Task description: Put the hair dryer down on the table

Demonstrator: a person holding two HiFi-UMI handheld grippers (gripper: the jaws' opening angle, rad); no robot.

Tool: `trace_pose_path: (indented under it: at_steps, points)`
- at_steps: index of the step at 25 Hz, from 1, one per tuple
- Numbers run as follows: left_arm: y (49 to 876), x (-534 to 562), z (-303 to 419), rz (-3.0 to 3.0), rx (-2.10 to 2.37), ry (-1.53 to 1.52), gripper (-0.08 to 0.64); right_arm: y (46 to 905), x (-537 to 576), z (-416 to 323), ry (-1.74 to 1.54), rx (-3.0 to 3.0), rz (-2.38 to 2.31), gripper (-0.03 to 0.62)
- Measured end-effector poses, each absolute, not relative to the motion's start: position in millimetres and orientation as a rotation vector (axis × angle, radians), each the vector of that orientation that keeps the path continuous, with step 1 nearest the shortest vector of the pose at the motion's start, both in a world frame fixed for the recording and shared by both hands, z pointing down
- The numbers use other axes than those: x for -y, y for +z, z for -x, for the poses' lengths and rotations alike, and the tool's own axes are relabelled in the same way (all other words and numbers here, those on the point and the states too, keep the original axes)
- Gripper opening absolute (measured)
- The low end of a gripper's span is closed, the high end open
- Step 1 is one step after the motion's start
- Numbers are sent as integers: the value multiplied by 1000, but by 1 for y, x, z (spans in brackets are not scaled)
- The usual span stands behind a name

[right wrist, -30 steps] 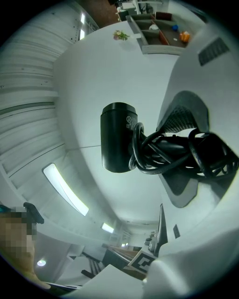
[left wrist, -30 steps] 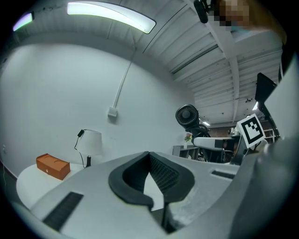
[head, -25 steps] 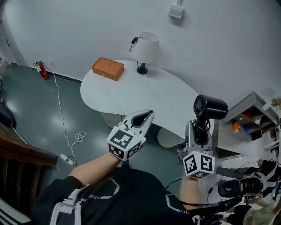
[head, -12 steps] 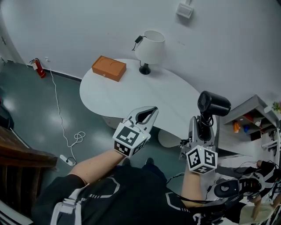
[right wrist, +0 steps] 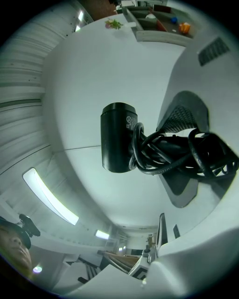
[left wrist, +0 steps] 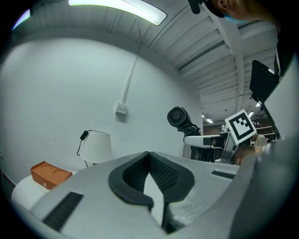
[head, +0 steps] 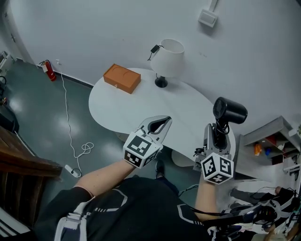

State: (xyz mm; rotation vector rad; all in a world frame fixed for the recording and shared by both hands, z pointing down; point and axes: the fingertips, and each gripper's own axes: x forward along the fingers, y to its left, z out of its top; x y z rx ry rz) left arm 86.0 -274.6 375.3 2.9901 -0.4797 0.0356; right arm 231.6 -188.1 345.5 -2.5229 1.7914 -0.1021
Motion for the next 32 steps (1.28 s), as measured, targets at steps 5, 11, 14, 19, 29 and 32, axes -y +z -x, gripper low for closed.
trace_pose_path:
  at_steps: [5, 11, 14, 19, 29, 32]
  points:
    - [384, 291, -119, -2990, 454, 85, 6, 354, 214, -264, -141, -1817, 2516, 244]
    - [395, 313, -153, -2973, 476, 136, 6, 371, 248, -300, -217, -1844, 2503, 244]
    - [399, 324, -166, -2958, 491, 143, 6, 380, 266, -316, -245, -1868, 2493, 244]
    - [405, 337, -185, -2955, 512, 157, 5, 395, 288, -340, -297, -1887, 2486, 244]
    - [431, 360, -212, -2887, 583, 221, 6, 429, 325, -381, -406, -1926, 2468, 244]
    - [440, 364, -220, -2852, 581, 227, 6, 441, 334, -393, -442, -1934, 2464, 244]
